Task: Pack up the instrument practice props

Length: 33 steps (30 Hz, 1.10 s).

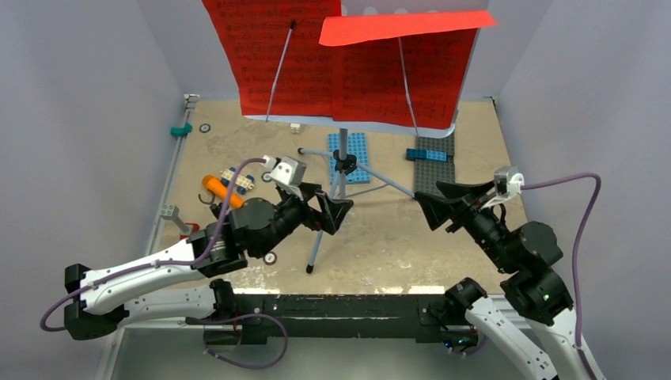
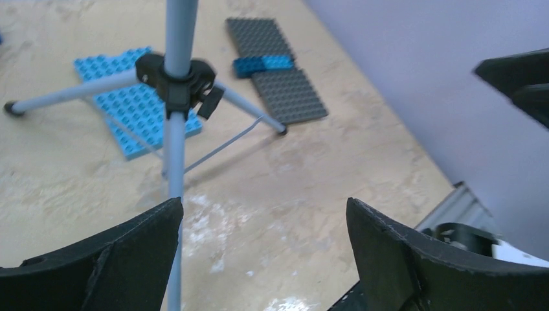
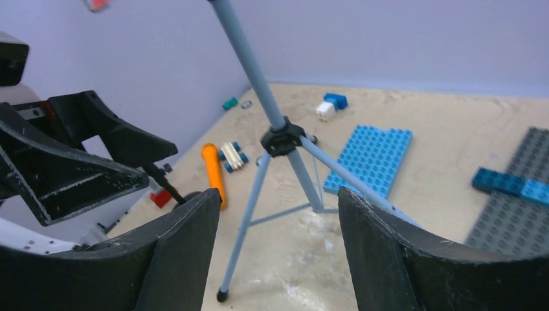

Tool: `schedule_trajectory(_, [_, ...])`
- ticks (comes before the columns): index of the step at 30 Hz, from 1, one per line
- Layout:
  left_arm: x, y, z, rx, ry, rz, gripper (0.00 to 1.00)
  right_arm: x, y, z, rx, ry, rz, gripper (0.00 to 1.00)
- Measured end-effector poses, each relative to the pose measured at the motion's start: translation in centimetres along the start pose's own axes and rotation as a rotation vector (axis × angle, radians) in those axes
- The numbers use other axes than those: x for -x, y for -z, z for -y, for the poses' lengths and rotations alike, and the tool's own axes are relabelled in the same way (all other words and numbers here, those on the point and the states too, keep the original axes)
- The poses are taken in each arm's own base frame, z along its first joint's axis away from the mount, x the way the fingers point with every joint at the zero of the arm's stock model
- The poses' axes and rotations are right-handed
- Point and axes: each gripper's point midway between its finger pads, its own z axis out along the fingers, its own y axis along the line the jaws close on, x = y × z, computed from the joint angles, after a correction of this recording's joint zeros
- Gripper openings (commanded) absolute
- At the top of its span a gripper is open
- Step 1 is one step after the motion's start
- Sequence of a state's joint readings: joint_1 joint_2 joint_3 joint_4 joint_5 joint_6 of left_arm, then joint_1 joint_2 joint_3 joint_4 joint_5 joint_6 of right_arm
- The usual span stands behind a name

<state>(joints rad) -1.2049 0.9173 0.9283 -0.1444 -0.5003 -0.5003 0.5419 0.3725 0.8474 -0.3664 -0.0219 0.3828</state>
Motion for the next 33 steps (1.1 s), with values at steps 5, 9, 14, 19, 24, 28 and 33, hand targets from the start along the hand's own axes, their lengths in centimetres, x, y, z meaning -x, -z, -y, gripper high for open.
schedule_trajectory(5, [4.0,2.0,3.0,-0.175,0.008,0.093,1.0,3.3,0.9,-2.5,0.104,0.005,0.103,0.7])
schedule_trajectory(9, [7.0,3.0,6.4,-0.324,-0.011,0.133,1.0,6.8,1.8,-4.7,0.189,0.017,0.198,0.69])
schedule_trajectory(14, [12.1,5.1,10.5,-0.51,-0.038,0.255,1.0,11.3,2.8,-6.8,0.252,0.036,0.312,0.67])
schedule_trajectory(19, [17.5,6.0,13.6,-0.598,-0.049,0.384,0.98,14.4,2.7,-7.4,0.238,0.038,0.381,0.63])
schedule_trajectory(24, [19.9,4.7,16.2,-0.64,-0.056,0.43,0.96,15.2,0.9,-6.4,0.169,0.025,0.385,0.6])
schedule_trajectory(28, [20.1,2.4,17.4,-0.627,-0.076,0.425,0.95,14.9,-0.7,-5.2,0.106,0.019,0.367,0.6])
schedule_trajectory(33, [20.9,0.0,18.7,-0.607,-0.115,0.424,0.93,15.0,-1.1,-4.2,0.049,0.024,0.371,0.61])
